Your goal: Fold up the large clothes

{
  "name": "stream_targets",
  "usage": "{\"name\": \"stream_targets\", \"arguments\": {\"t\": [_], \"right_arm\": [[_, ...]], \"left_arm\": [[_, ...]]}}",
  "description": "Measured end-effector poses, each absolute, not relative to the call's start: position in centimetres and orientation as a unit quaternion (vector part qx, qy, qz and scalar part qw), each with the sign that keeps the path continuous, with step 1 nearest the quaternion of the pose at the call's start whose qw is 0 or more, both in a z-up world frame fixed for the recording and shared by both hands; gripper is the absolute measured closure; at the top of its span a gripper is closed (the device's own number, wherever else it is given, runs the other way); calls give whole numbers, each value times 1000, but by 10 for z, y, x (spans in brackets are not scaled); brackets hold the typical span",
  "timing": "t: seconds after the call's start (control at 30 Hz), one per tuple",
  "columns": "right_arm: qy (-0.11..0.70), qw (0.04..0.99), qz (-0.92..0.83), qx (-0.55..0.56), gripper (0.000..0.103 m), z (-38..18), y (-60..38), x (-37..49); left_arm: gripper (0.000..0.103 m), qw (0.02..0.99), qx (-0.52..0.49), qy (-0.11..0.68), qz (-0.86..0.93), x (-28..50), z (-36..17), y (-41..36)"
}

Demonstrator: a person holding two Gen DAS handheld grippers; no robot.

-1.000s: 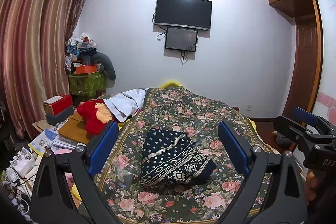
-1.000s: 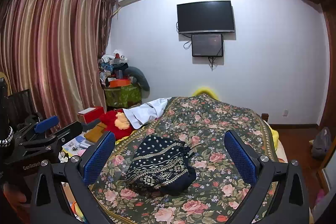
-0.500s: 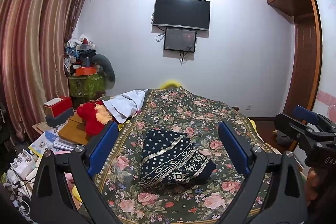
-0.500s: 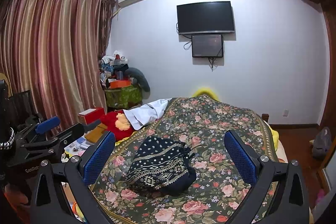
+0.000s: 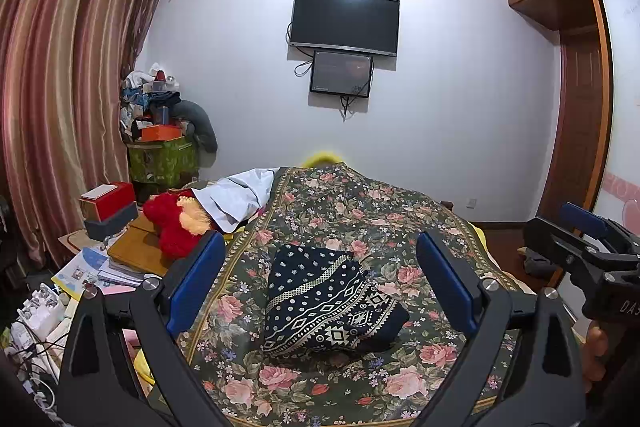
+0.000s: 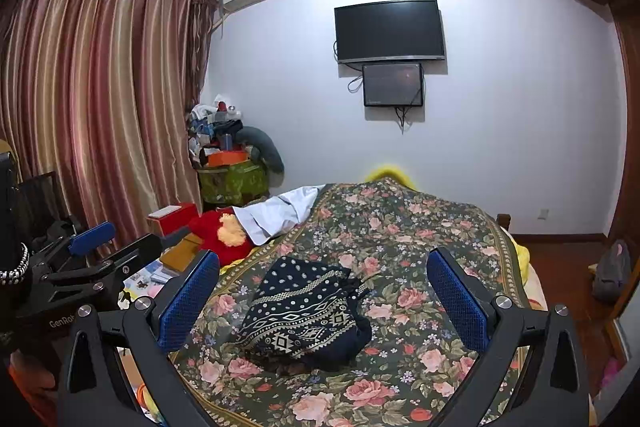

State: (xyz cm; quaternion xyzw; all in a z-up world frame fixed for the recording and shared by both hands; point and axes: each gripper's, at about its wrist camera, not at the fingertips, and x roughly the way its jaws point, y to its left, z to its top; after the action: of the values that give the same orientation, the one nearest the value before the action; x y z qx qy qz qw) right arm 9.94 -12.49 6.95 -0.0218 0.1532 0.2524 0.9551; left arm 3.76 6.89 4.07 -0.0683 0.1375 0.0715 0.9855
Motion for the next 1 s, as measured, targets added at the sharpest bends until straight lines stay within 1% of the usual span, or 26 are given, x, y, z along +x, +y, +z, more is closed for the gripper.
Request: {"name": "stream_targets", "arguments": {"t": [0.77,0.8,0.87,1.0], "right_arm": [[145,956,253,-14,0,75,-127,97],[145,956,253,-13,0,76,-127,97],[147,956,253,-12,0,75,-127,98],[149,956,252,-11,0,75,-127,98]], "left_arm": [[6,984,-89,144,49,41,37,82],[6,985,-88,144,48,41,37,82],[2,985,-87,142,49,41,38,82],[1,986,-81,140,47,39,38,80]]}}
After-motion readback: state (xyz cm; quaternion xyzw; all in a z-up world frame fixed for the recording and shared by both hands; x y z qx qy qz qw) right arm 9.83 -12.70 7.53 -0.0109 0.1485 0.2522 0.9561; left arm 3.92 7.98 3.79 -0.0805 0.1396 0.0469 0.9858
